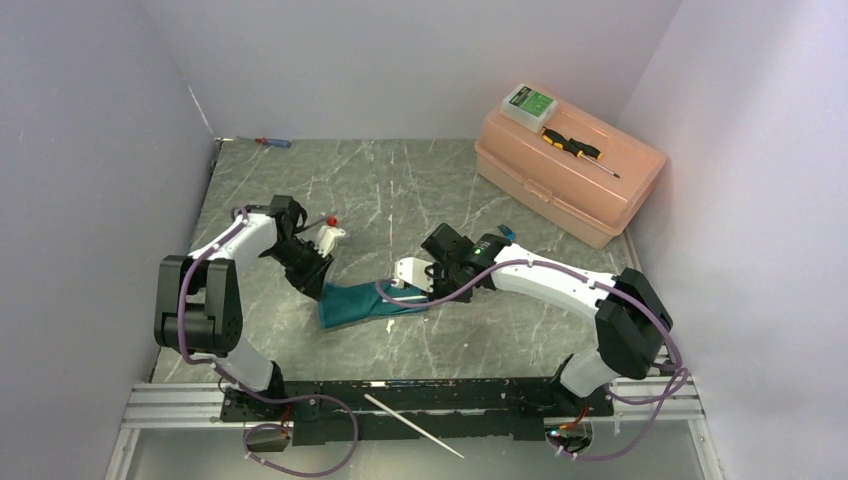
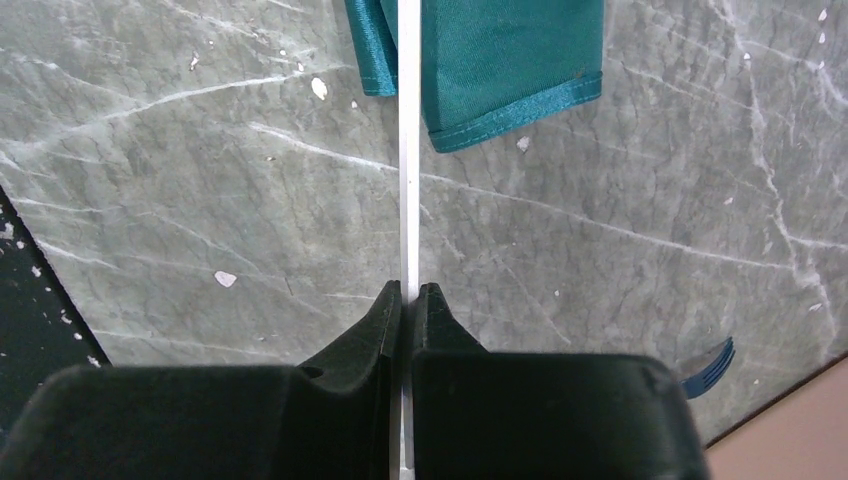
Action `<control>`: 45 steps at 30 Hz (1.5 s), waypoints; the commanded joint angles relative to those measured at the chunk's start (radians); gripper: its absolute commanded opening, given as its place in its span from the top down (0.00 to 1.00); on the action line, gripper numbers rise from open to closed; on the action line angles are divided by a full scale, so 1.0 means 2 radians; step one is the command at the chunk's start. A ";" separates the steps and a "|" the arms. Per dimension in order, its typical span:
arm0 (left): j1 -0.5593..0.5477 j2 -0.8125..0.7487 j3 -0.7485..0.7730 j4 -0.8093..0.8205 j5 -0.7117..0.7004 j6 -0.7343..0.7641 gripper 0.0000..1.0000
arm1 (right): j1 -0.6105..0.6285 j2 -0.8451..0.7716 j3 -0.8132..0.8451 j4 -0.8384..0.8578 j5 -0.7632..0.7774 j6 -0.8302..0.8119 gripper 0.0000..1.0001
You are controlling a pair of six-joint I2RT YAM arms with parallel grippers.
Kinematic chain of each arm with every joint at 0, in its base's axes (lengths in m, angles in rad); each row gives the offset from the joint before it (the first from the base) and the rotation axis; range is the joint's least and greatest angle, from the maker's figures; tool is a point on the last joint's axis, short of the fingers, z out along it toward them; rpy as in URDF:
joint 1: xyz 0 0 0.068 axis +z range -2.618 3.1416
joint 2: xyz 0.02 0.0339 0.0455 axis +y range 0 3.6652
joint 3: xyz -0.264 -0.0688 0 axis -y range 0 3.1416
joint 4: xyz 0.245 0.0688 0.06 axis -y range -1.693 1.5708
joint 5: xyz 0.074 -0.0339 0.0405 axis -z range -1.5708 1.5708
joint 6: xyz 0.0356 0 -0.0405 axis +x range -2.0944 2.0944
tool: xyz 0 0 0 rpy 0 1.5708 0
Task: Fold the napkin into a case and place the utensils inside
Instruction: Insert the utensils into the folded napkin.
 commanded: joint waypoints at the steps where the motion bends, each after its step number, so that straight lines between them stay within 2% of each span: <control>1: 0.001 -0.001 -0.006 -0.005 0.003 0.012 0.76 | 0.002 0.004 0.015 0.022 -0.020 -0.025 1.00; 8: 0.000 0.026 -0.010 0.007 -0.009 0.008 0.81 | 0.002 0.011 0.014 0.036 -0.027 -0.038 1.00; 22: -0.004 0.073 0.008 0.029 -0.020 -0.007 0.84 | -0.002 0.028 0.001 0.079 -0.054 -0.048 1.00; 45: -0.030 0.088 0.013 0.039 -0.038 -0.010 0.90 | -0.009 0.078 -0.013 0.161 -0.108 -0.057 1.00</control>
